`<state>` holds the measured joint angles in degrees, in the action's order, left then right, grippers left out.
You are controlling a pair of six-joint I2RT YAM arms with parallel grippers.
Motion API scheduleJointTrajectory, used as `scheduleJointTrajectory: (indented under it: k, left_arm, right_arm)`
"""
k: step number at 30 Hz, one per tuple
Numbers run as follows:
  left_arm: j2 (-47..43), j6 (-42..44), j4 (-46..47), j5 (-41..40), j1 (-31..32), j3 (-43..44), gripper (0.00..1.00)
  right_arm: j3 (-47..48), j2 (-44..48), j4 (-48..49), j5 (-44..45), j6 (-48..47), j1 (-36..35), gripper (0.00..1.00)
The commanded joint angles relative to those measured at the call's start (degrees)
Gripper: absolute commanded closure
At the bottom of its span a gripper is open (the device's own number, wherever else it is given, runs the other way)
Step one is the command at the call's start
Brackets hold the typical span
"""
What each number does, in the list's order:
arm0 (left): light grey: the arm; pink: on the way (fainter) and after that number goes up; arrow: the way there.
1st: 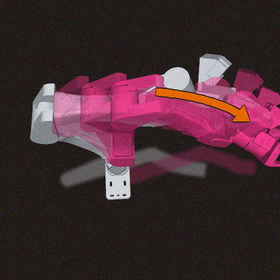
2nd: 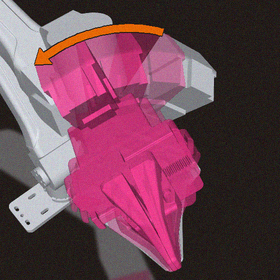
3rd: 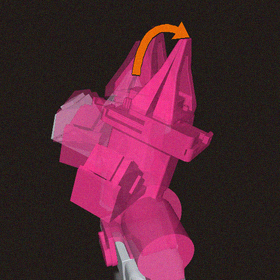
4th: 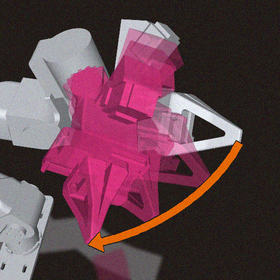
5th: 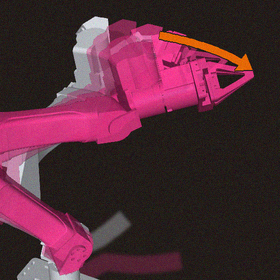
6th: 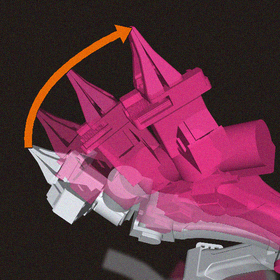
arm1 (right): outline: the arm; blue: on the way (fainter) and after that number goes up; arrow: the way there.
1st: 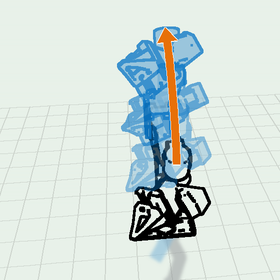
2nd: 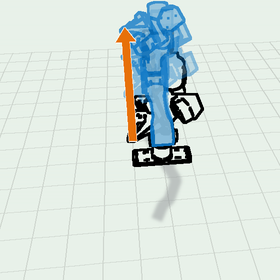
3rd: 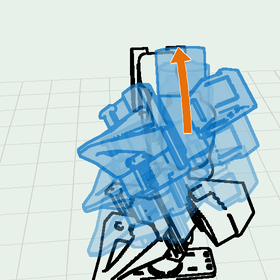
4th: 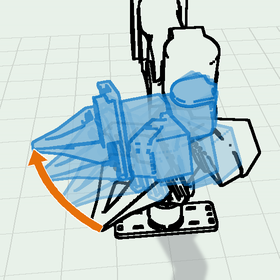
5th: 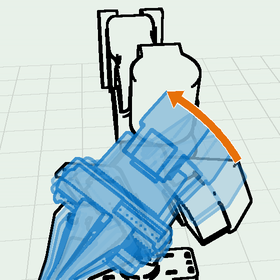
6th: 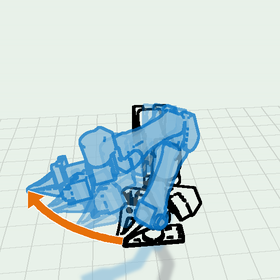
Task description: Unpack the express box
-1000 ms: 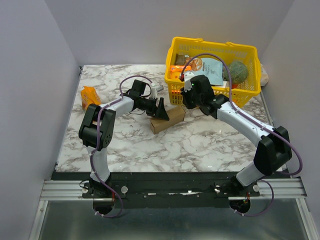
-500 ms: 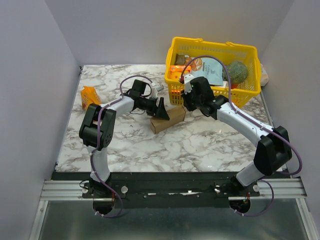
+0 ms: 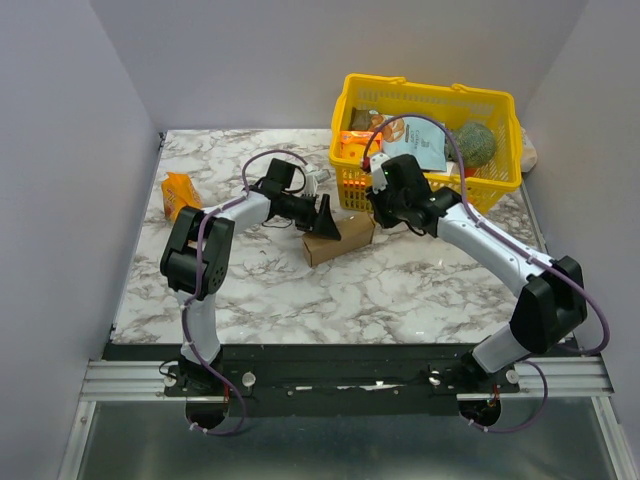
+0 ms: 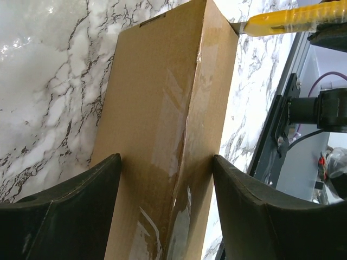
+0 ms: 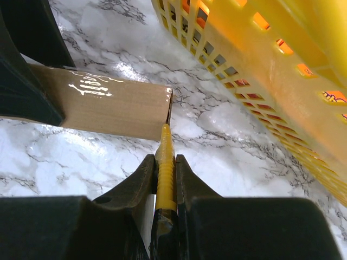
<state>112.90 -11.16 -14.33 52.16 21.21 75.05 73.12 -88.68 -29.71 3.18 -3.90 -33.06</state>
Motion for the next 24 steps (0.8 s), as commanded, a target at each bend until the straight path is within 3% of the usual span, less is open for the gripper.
scheduleJointTrajectory:
  k: [1, 6, 11, 21, 24]
  left_arm:
    - [3.29, 2.63, -1.4, -6.9, -0.03, 0.1, 0.24]
    - [0.84, 2.72, 0.08, -1.99, 0.23, 0.89, 0.17]
    - [-1.1, 1.32, 0.88, 1.63, 0.41, 1.86, 0.14]
    - [1.0, -12.81, 8.95, 0.66, 0.23, -1.65, 0.18]
    - [1.09, -16.69, 12.55, 0.84, -0.12, -3.14, 0.22]
  right_arm:
    - [2.99, 3.51, -5.54, 0.85, 0.22, -0.34, 1.0]
    - [5.01, 2.56, 1.23, 5.61, -2.16, -0.16, 1.0]
    - [10.63, 1.05, 2.2, 3.51, -3.83, -0.16, 1.0]
    - [7.04, 8.79, 3.87, -16.51, -6.73, -3.76, 1.0]
    - [4.58, 10.64, 5.63, -15.58, -10.15, -8.15, 1.0]
